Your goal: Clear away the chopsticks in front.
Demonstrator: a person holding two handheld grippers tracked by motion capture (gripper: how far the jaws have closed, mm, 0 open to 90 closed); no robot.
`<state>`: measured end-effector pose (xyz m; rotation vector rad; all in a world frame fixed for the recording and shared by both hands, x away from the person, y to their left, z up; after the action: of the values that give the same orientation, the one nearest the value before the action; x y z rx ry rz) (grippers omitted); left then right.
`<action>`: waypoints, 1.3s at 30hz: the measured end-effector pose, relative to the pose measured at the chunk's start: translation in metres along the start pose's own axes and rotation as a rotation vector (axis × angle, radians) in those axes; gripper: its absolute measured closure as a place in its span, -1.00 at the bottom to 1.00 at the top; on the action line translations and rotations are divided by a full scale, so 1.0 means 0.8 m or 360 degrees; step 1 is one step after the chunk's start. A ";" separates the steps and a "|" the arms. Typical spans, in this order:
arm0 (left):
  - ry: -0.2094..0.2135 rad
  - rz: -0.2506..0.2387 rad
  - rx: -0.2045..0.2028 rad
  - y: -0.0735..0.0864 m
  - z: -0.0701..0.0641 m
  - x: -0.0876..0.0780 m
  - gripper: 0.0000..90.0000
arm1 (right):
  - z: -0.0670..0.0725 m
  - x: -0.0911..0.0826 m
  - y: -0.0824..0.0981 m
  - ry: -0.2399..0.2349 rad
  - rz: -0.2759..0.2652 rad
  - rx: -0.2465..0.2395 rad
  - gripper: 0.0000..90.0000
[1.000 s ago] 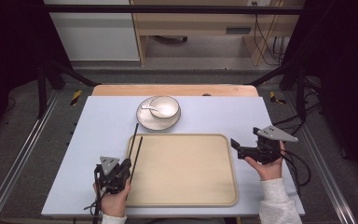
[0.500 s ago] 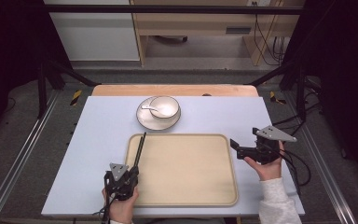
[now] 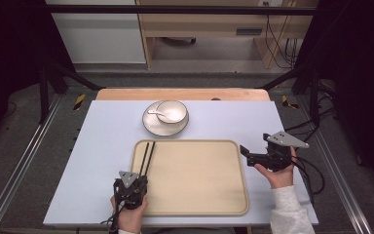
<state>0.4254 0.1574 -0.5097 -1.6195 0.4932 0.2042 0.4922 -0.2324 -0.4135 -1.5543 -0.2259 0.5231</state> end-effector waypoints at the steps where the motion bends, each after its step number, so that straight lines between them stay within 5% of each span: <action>1: -0.0004 -0.0001 0.0003 0.000 -0.001 0.000 0.91 | 0.000 0.000 0.000 -0.0001 0.0005 0.0000 -0.90; 14: 0.0014 0.0045 0.0020 -0.003 -0.002 0.000 0.86 | -0.001 0.000 0.000 0.0004 -0.0002 0.0000 -0.90; 19: 0.0062 0.0004 0.0028 -0.014 0.000 -0.002 0.77 | -0.001 -0.002 -0.001 0.0006 -0.0007 0.0003 -0.90; 25: 0.0207 -0.0164 0.0082 -0.057 0.002 -0.005 0.66 | -0.003 -0.004 -0.003 0.0011 -0.0023 0.0008 -0.90; 30: 0.0262 -0.0217 0.0140 -0.085 0.004 -0.006 0.57 | -0.004 -0.006 -0.005 0.0014 -0.0036 0.0014 -0.90; 34: 0.0383 -0.0268 0.0224 -0.121 0.014 -0.004 0.47 | -0.006 -0.009 -0.006 0.0017 -0.0047 0.0016 -0.91; 39: 0.0420 -0.0281 0.0278 -0.141 0.030 -0.004 0.32 | -0.007 -0.011 -0.008 0.0030 -0.0056 0.0024 -0.92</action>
<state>0.4748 0.1856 -0.4095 -1.5150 0.5495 -0.1833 0.4885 -0.2410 -0.4058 -1.5370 -0.2339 0.4815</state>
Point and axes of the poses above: each handheld gripper's, and its own axes: x roughly forward along the jaws, y roughly out of its underside, z roughly to its left, the point moved 4 cm from there along x, roughly forward along the jaws, and after that the axes turned 13 degrees about -z, right-handed, at the moved point
